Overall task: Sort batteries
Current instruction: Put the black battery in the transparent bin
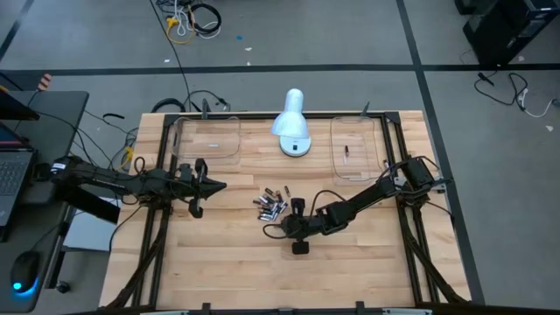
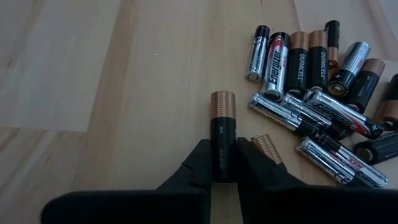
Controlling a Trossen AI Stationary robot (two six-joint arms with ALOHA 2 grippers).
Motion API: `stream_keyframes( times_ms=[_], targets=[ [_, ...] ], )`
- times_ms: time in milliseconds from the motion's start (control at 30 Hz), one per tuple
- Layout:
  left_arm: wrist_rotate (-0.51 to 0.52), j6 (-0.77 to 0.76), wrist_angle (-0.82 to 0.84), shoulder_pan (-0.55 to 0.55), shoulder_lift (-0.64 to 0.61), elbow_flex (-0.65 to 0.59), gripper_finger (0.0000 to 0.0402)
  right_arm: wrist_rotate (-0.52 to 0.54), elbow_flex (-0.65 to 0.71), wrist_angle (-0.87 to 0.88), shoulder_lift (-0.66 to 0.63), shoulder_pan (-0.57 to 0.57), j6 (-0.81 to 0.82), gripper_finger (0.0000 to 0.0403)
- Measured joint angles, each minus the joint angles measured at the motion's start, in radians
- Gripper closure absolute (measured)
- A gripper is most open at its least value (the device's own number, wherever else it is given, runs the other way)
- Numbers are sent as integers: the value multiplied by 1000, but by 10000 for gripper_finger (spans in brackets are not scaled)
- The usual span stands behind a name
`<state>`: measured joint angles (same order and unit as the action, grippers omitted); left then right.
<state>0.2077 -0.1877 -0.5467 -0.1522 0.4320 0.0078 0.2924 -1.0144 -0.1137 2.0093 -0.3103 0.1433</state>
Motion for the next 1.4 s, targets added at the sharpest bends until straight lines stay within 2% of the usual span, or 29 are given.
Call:
stream_keyframes(
  times_ms=[867,1167,1400],
  targets=[
    [0,0,0,0,0,0,400,-10,4,29,-52,13,4,366],
    [0,0,0,0,0,0,400,-14,3,79,-120,13,12,367],
    [0,0,0,0,0,0,400,-16,3,149,-240,21,68,367]
  ],
)
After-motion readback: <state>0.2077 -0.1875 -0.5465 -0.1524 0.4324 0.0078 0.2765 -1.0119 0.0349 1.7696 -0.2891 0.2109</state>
